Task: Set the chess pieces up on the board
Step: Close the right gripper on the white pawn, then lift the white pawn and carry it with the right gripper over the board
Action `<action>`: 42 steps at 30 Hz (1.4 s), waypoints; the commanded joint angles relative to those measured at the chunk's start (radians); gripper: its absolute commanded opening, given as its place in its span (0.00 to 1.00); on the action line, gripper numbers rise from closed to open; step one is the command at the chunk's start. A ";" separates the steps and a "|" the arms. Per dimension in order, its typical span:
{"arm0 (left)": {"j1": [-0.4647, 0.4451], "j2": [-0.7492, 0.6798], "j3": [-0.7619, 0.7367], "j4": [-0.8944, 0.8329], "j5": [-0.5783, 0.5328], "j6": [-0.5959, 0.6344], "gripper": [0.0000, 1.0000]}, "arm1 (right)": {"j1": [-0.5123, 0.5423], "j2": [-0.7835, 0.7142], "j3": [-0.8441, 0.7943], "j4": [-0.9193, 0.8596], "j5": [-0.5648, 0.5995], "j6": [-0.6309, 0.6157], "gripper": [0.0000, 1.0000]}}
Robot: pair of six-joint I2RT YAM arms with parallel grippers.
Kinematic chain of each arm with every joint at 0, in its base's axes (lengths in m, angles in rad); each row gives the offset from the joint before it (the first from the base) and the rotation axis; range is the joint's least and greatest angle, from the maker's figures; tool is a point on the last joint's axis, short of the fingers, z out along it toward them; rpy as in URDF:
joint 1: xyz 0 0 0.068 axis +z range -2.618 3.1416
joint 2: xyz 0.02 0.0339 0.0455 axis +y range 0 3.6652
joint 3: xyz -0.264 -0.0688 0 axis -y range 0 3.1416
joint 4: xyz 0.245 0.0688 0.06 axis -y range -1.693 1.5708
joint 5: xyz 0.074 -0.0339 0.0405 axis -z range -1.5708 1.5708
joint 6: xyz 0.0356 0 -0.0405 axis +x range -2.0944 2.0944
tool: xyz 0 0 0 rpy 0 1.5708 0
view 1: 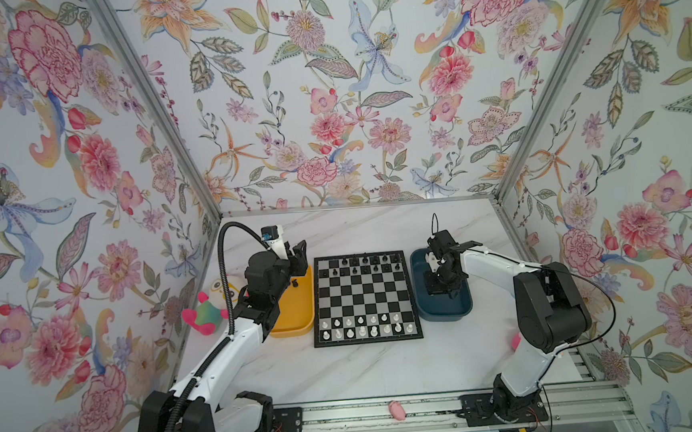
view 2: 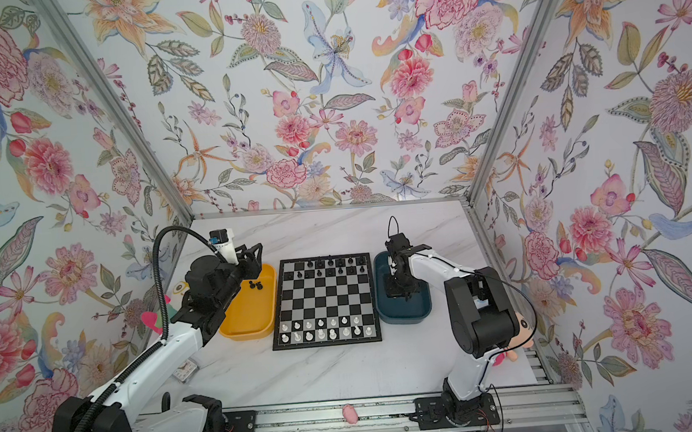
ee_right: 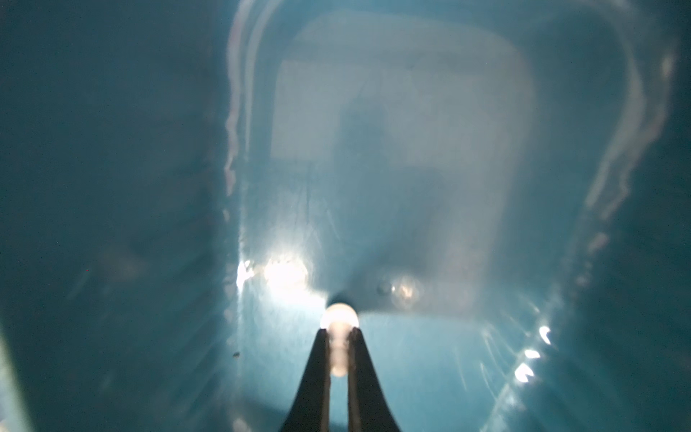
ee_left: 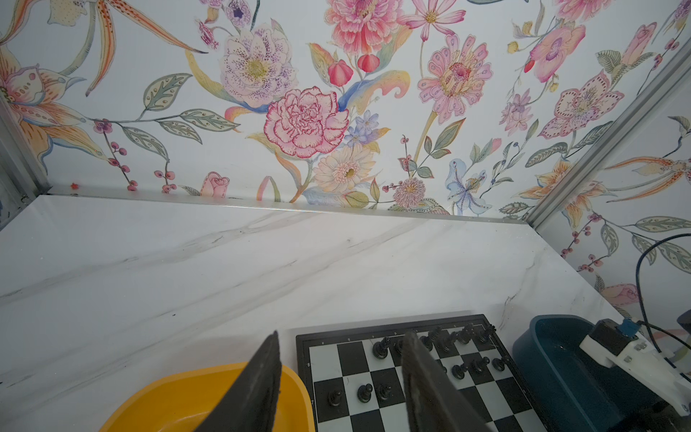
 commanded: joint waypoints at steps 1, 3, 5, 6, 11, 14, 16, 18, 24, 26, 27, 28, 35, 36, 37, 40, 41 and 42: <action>0.011 -0.015 0.008 0.007 0.004 -0.005 0.54 | 0.005 -0.073 0.026 -0.067 0.019 -0.003 0.08; 0.011 -0.017 0.005 0.011 0.008 -0.005 0.54 | 0.015 -0.100 0.036 -0.091 0.029 0.000 0.08; 0.012 -0.018 0.003 0.014 0.010 -0.005 0.54 | 0.026 -0.124 0.046 -0.116 0.037 0.003 0.09; 0.011 -0.021 0.001 0.014 0.012 -0.005 0.54 | 0.035 -0.136 0.050 -0.129 0.043 0.008 0.08; 0.011 -0.037 -0.009 0.020 0.012 -0.004 0.54 | 0.089 -0.191 0.078 -0.194 0.063 0.031 0.09; 0.011 -0.044 -0.013 0.019 0.012 -0.001 0.54 | 0.132 -0.221 0.101 -0.232 0.080 0.048 0.09; 0.011 -0.046 -0.016 0.020 0.012 0.000 0.54 | 0.161 -0.235 0.114 -0.250 0.080 0.064 0.10; 0.012 -0.048 -0.020 0.022 0.015 0.000 0.54 | 0.193 -0.245 0.122 -0.264 0.072 0.081 0.10; 0.011 -0.057 -0.034 0.032 0.018 -0.003 0.54 | 0.275 -0.232 0.108 -0.265 0.051 0.130 0.10; 0.011 -0.061 -0.036 0.031 0.018 -0.002 0.54 | 0.297 -0.220 0.096 -0.257 0.040 0.146 0.10; 0.011 -0.062 -0.037 0.032 0.017 -0.002 0.54 | 0.306 -0.214 0.092 -0.253 0.039 0.150 0.10; 0.012 -0.064 -0.039 0.033 0.015 -0.002 0.54 | 0.316 -0.207 0.089 -0.248 0.036 0.157 0.10; 0.011 -0.065 -0.045 0.032 0.017 -0.002 0.54 | 0.362 -0.167 0.058 -0.203 0.000 0.173 0.10; 0.011 -0.065 -0.045 0.032 0.017 -0.002 0.54 | 0.364 -0.163 0.052 -0.194 -0.005 0.175 0.10; 0.011 -0.066 -0.045 0.032 0.017 -0.003 0.54 | 0.366 -0.157 0.046 -0.185 -0.007 0.177 0.10; 0.012 -0.066 -0.045 0.032 0.018 -0.002 0.54 | 0.367 -0.139 0.036 -0.172 -0.006 0.178 0.09; 0.011 -0.066 -0.046 0.033 0.018 -0.002 0.54 | 0.369 -0.133 0.033 -0.167 -0.003 0.177 0.09; 0.011 -0.065 -0.045 0.033 0.018 -0.002 0.54 | 0.369 -0.128 0.031 -0.162 -0.002 0.178 0.09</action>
